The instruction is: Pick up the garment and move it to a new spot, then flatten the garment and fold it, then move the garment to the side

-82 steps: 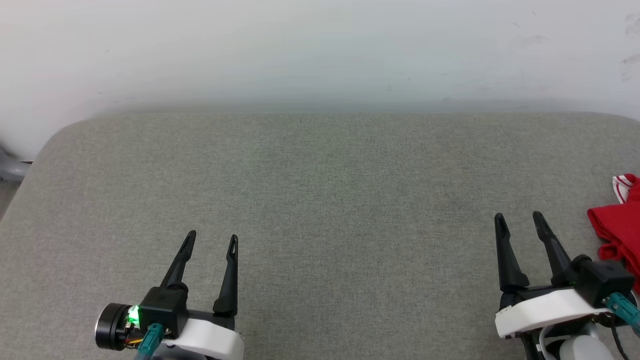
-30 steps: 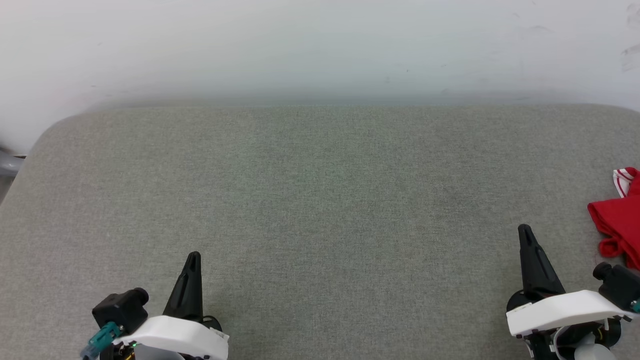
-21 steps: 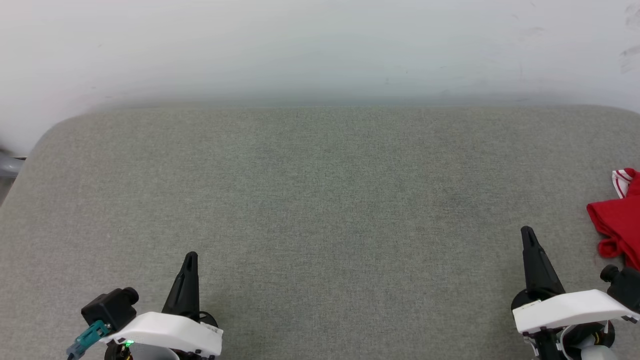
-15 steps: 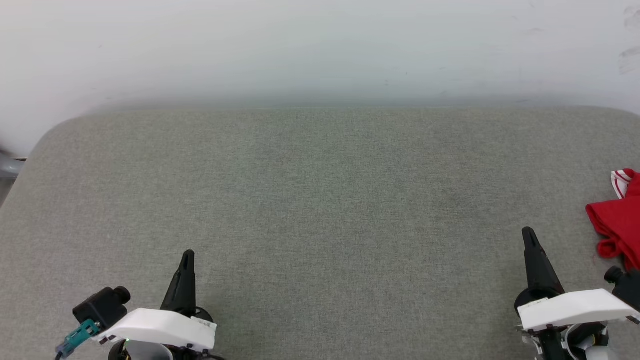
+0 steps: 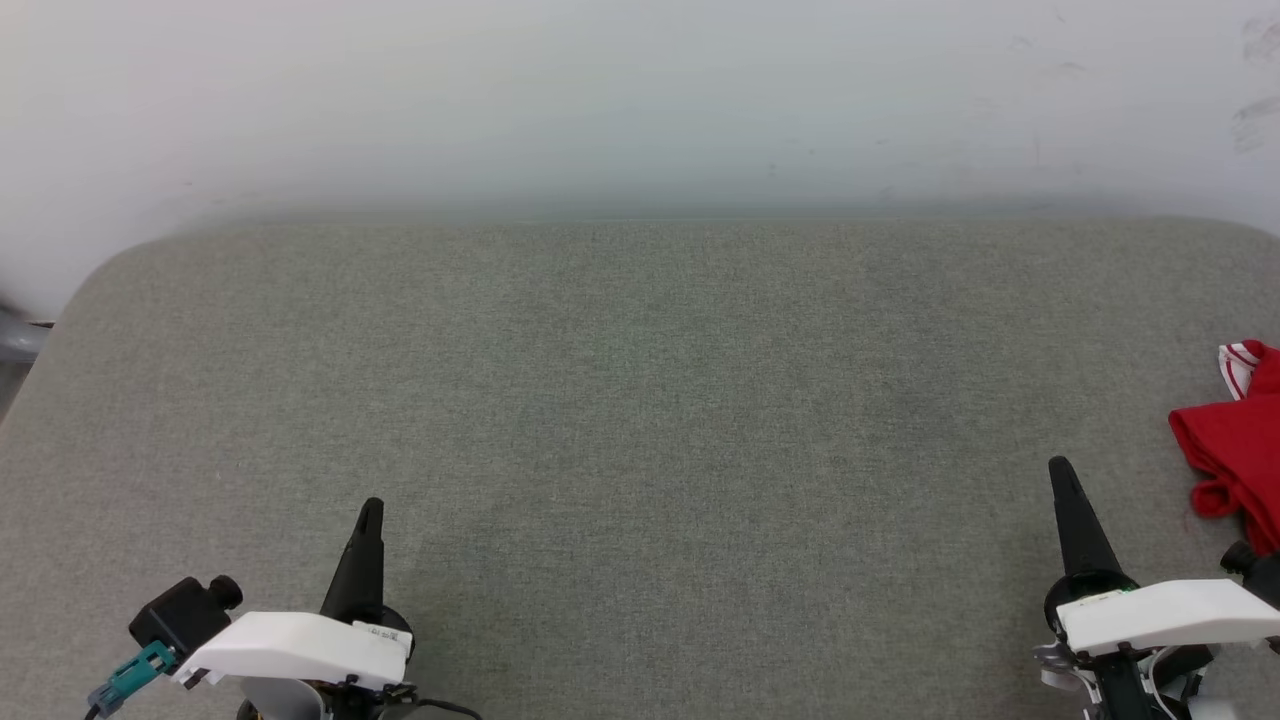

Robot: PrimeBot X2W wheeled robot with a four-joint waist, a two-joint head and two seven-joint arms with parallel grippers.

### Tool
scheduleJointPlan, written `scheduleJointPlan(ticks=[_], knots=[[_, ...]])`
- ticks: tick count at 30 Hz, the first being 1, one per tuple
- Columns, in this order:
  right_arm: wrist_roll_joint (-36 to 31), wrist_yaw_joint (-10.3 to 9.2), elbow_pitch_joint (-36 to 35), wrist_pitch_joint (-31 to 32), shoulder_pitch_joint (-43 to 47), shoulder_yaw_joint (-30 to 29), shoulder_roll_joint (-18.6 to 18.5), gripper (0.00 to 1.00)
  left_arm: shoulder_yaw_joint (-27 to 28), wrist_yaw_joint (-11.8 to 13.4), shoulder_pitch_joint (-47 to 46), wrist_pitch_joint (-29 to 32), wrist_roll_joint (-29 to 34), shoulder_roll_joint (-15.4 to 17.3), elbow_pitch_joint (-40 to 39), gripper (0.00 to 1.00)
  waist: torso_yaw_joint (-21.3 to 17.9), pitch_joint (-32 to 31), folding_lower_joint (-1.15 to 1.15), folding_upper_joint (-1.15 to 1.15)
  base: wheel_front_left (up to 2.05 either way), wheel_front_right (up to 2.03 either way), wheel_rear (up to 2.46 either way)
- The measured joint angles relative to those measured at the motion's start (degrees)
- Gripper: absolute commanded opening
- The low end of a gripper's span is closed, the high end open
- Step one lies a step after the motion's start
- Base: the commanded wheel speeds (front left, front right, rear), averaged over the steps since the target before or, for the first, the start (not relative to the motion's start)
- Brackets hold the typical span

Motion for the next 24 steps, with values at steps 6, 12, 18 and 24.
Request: scheduleJointPlan(ticks=[6,12,18,24], knots=[[3.81,0.00,0.18,0.98,-0.09,-0.27,0.00,0.00,0.60,-0.41,-0.53,0.96,-4.22,0.00,0.34,0.00,-0.03,-0.16,0.00,0.00,0.00,0.00,0.00],[7.39,0.00,0.30,2.00,-0.13,-0.55,0.00,0.00,0.96,-0.49,-0.80,1.90,-8.22,-0.01,0.73,0.00,-0.05,-0.33,-0.01,0.00,0.00,0.00,0.00],[10.82,0.00,0.42,2.90,-0.19,-0.76,0.00,0.00,1.34,-0.70,-0.99,2.88,-12.02,-0.01,1.05,0.00,-0.08,-0.49,0.00,0.00,0.00,0.00,0.00],[14.06,0.00,0.52,3.72,-0.23,-0.97,0.01,0.00,1.79,-0.93,-1.64,3.80,-15.58,-0.01,1.35,0.00,-0.11,-0.65,-0.01,0.00,0.00,0.00,0.00]])
